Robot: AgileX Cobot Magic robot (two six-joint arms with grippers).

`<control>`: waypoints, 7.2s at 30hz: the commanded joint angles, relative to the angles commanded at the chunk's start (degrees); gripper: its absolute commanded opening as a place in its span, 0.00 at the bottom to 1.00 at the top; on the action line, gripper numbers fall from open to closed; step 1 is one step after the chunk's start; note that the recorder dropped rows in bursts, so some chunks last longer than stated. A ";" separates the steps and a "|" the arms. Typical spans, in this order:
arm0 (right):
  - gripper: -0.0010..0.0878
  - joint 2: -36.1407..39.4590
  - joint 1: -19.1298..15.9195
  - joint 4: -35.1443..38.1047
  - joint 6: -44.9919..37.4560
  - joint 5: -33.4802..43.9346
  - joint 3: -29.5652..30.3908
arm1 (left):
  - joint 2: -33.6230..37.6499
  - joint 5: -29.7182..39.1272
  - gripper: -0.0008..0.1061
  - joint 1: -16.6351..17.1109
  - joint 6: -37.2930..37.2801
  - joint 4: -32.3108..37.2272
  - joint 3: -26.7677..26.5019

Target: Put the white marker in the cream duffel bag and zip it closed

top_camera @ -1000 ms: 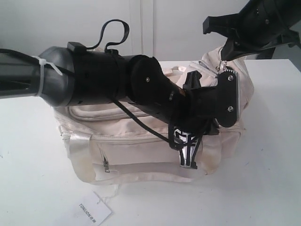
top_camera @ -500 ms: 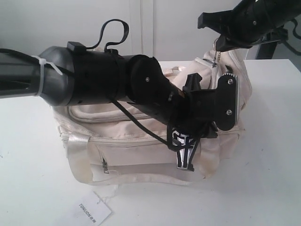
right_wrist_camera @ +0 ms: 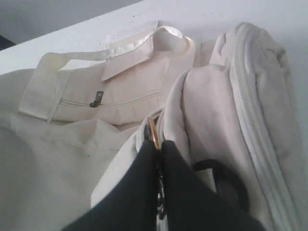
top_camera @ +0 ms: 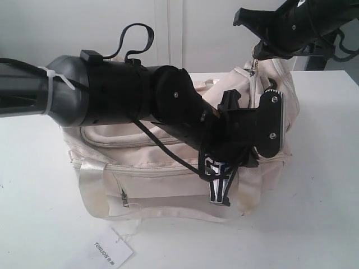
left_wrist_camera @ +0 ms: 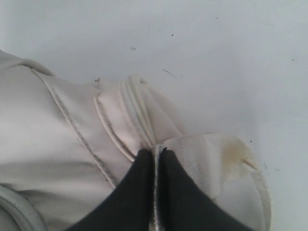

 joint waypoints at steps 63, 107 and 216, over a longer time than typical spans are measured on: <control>0.01 -16.28 -1.80 -8.32 -6.45 33.45 0.00 | -10.29 1.67 0.36 0.00 -5.56 0.00 0.00; 0.01 -16.18 -1.80 -3.36 -8.23 31.92 0.11 | -29.63 29.96 0.01 46.26 -51.50 4.06 8.72; 0.01 -16.18 -1.80 -3.72 -10.50 30.31 0.11 | -69.46 10.66 0.01 50.69 -55.44 6.73 44.99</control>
